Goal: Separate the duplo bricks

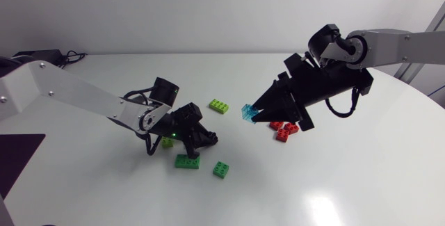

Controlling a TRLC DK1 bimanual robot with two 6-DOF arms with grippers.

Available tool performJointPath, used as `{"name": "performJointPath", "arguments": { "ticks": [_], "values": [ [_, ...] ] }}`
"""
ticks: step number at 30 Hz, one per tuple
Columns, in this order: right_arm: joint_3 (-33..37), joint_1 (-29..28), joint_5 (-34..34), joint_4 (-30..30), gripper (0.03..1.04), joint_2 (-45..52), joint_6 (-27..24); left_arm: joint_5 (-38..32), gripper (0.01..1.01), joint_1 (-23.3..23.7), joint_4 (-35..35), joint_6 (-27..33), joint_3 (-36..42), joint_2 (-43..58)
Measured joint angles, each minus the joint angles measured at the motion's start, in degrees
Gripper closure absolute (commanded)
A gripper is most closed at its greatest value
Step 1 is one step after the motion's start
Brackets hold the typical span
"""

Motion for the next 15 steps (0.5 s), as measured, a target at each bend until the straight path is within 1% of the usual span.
{"name": "performJointPath", "arguments": {
  "ticks": [4, 5, 7, 15],
  "values": [
    [0.0, 0.0, 0.0, 0.0, 0.8, 0.0, 0.0, -0.8, 0.674, 0.1, -0.2, 0.6, 0.0, 0.1],
    [0.0, 0.0, 0.0, 0.0, 0.8, 0.0, 0.0, -1.0, 0.641, 0.1, -0.2, 0.7, 0.0, 0.1],
    [0.0, 0.0, 0.0, 0.0, 0.8, 0.0, 0.0, -1.0, 0.531, 0.3, -0.4, 0.9, 0.0, 0.1],
    [0.0, 0.1, 0.0, 0.4, 0.8, 0.0, 0.0, -1.8, 0.184, 1.2, -3.5, 1.7, 0.2, 0.0]
  ]
}}
